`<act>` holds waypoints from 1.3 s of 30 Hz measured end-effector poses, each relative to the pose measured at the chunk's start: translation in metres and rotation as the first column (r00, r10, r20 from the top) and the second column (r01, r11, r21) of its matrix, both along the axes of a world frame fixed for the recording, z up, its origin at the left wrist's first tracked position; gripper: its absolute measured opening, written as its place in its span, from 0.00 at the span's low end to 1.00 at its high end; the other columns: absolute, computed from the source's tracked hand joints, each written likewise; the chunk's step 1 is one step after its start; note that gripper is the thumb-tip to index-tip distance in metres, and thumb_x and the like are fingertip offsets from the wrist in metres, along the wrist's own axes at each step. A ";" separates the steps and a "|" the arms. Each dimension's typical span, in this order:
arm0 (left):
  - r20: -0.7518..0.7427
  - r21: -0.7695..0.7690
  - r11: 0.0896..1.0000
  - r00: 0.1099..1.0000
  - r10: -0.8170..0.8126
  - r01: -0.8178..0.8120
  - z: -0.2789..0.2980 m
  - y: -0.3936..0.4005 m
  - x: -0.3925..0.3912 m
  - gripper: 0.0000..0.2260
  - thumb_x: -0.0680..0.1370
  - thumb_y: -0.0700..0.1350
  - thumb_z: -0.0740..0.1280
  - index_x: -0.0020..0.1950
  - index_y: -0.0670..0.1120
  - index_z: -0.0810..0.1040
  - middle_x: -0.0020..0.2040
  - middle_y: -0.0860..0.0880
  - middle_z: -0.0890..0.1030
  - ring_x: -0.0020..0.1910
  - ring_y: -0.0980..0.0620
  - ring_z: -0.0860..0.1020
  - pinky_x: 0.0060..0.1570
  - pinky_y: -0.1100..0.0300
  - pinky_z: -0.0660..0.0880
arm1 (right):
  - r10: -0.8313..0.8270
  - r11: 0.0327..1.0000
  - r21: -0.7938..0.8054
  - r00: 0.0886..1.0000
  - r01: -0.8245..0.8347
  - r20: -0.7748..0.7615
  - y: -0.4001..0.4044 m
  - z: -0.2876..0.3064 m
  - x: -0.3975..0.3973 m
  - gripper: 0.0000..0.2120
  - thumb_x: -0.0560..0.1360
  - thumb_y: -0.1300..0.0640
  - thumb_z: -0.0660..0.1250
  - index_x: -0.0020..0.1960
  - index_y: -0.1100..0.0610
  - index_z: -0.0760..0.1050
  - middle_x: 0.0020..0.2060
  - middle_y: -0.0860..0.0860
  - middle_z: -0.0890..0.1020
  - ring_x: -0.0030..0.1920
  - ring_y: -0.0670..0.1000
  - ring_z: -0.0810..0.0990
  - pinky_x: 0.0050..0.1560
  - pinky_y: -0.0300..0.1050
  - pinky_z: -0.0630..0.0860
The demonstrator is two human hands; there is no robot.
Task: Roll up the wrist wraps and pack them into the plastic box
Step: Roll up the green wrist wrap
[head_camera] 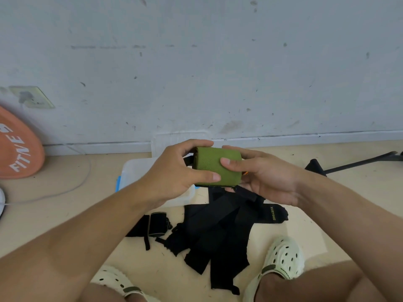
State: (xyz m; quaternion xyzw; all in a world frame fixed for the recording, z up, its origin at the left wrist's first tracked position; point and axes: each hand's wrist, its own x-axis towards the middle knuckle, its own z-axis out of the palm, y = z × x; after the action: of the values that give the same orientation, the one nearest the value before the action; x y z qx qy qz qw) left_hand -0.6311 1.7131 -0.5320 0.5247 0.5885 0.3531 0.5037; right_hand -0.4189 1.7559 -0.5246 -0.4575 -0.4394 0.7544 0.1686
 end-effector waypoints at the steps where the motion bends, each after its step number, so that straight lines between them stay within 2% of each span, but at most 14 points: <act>1: 0.001 0.017 1.000 1.000 0.010 -0.010 -0.001 0.000 0.000 0.29 0.67 0.41 0.83 0.62 0.62 0.81 0.63 0.57 0.80 0.59 0.61 0.81 0.57 0.61 0.81 | 0.006 1.000 0.020 1.000 -0.006 -0.003 0.000 0.001 -0.001 0.27 0.73 0.54 0.75 0.70 0.57 0.77 0.63 0.56 0.84 0.54 0.54 0.84 0.55 0.46 0.79; 4: -0.009 0.055 0.998 1.000 0.011 -0.010 -0.001 -0.001 -0.001 0.30 0.67 0.41 0.83 0.63 0.63 0.80 0.63 0.58 0.79 0.58 0.66 0.79 0.53 0.69 0.79 | -0.022 0.997 0.068 1.000 0.021 0.012 0.001 0.003 -0.002 0.28 0.68 0.55 0.76 0.67 0.59 0.78 0.59 0.57 0.85 0.60 0.59 0.84 0.66 0.51 0.76; 6: -0.053 0.024 0.998 0.997 -0.057 0.058 0.001 -0.002 -0.003 0.31 0.67 0.42 0.84 0.65 0.63 0.79 0.61 0.58 0.81 0.58 0.64 0.80 0.56 0.66 0.79 | -0.018 0.992 0.123 0.998 0.011 0.061 0.002 0.005 -0.001 0.33 0.64 0.55 0.79 0.67 0.55 0.76 0.57 0.57 0.86 0.60 0.59 0.85 0.69 0.53 0.76; 10: -0.148 -0.127 0.966 0.958 -0.245 0.227 0.004 -0.006 -0.002 0.27 0.68 0.48 0.83 0.64 0.59 0.78 0.50 0.58 0.85 0.46 0.61 0.84 0.45 0.69 0.76 | 0.027 0.944 0.308 0.961 -0.115 0.276 -0.001 0.013 -0.003 0.34 0.62 0.57 0.84 0.66 0.46 0.76 0.52 0.51 0.87 0.50 0.51 0.87 0.58 0.45 0.79; 15: -0.244 -0.179 0.962 0.937 -0.248 0.208 -0.001 -0.007 0.004 0.21 0.68 0.51 0.82 0.56 0.55 0.77 0.45 0.57 0.82 0.39 0.64 0.80 0.38 0.70 0.72 | -0.019 0.902 0.414 0.948 -0.120 0.317 -0.010 0.015 -0.008 0.40 0.58 0.52 0.86 0.66 0.41 0.74 0.56 0.48 0.82 0.48 0.50 0.87 0.55 0.43 0.80; 19: -0.231 -0.141 0.983 0.962 -0.149 0.119 -0.003 -0.007 0.008 0.22 0.70 0.48 0.81 0.58 0.53 0.74 0.48 0.55 0.81 0.42 0.61 0.79 0.35 0.71 0.72 | -0.127 0.918 0.396 0.955 0.011 0.269 -0.011 0.011 -0.010 0.54 0.50 0.42 0.84 0.73 0.40 0.68 0.62 0.46 0.81 0.53 0.47 0.85 0.57 0.45 0.78; 22: -0.197 -0.051 0.999 0.980 -0.003 -0.007 -0.006 -0.006 0.010 0.22 0.69 0.46 0.81 0.57 0.52 0.74 0.49 0.54 0.81 0.42 0.62 0.79 0.36 0.71 0.76 | -0.179 0.960 0.256 0.946 0.108 0.272 -0.014 0.004 -0.014 0.65 0.50 0.36 0.85 0.81 0.41 0.56 0.64 0.45 0.81 0.65 0.47 0.79 0.69 0.51 0.72; 23: -0.179 -0.023 0.999 0.983 0.035 -0.040 -0.007 -0.007 0.011 0.23 0.69 0.45 0.81 0.57 0.52 0.74 0.48 0.54 0.81 0.41 0.62 0.79 0.38 0.69 0.76 | -0.163 0.975 0.190 0.955 0.117 0.249 -0.017 0.001 -0.017 0.65 0.52 0.35 0.86 0.82 0.44 0.57 0.64 0.45 0.82 0.67 0.48 0.78 0.74 0.54 0.68; 25: -0.148 0.035 0.997 0.986 0.080 -0.076 -0.010 -0.008 0.012 0.24 0.68 0.44 0.82 0.56 0.53 0.72 0.48 0.53 0.81 0.40 0.62 0.79 0.41 0.63 0.78 | -0.089 0.989 0.134 0.981 0.067 0.170 -0.023 -0.003 -0.022 0.50 0.61 0.38 0.84 0.77 0.54 0.70 0.61 0.45 0.85 0.66 0.46 0.79 0.75 0.51 0.67; 27: -0.139 0.081 0.993 0.986 0.094 -0.083 -0.014 -0.011 0.012 0.26 0.67 0.41 0.82 0.56 0.54 0.71 0.49 0.53 0.81 0.41 0.63 0.79 0.41 0.63 0.78 | -0.081 0.979 0.191 0.995 0.067 0.066 -0.029 -0.001 -0.027 0.25 0.69 0.50 0.80 0.64 0.54 0.82 0.56 0.46 0.87 0.61 0.44 0.83 0.68 0.44 0.71; 28: -0.134 0.091 0.992 0.986 0.095 -0.083 -0.016 -0.012 0.012 0.26 0.68 0.40 0.82 0.56 0.54 0.70 0.50 0.53 0.81 0.42 0.64 0.79 0.41 0.65 0.78 | -0.112 0.970 0.221 0.993 0.105 0.021 -0.031 -0.002 -0.029 0.19 0.71 0.55 0.79 0.61 0.55 0.83 0.55 0.47 0.88 0.59 0.45 0.84 0.65 0.43 0.74; 30: -0.112 0.084 0.994 0.990 0.086 -0.076 -0.019 -0.013 0.010 0.27 0.69 0.39 0.82 0.59 0.54 0.70 0.52 0.54 0.81 0.45 0.65 0.79 0.41 0.69 0.77 | -0.172 0.944 0.281 0.985 0.172 -0.024 -0.034 -0.007 -0.030 0.19 0.70 0.60 0.79 0.60 0.56 0.83 0.54 0.49 0.88 0.58 0.47 0.85 0.62 0.44 0.78; 36: -0.100 0.003 1.000 0.995 0.024 -0.024 -0.022 -0.023 0.007 0.30 0.72 0.45 0.80 0.67 0.52 0.66 0.57 0.59 0.79 0.49 0.75 0.78 0.44 0.78 0.72 | -0.279 0.874 0.430 0.958 0.227 0.062 -0.040 -0.026 -0.046 0.23 0.68 0.58 0.82 0.62 0.50 0.81 0.54 0.46 0.87 0.57 0.47 0.85 0.62 0.51 0.80; 39: -0.263 -0.104 0.986 0.953 -0.151 0.127 -0.026 -0.027 -0.005 0.29 0.73 0.48 0.80 0.64 0.64 0.67 0.61 0.61 0.76 0.52 0.74 0.76 0.47 0.79 0.70 | -0.291 0.870 0.457 0.941 0.185 0.173 -0.037 -0.037 -0.056 0.25 0.68 0.55 0.82 0.62 0.49 0.80 0.51 0.43 0.86 0.51 0.43 0.86 0.56 0.46 0.83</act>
State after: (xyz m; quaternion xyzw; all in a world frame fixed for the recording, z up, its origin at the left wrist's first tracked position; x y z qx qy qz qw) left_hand -0.6365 1.6863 -0.5579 0.5858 0.6278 0.2163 0.4646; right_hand -0.4754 1.7190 -0.5616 -0.5460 -0.5528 0.5507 0.3049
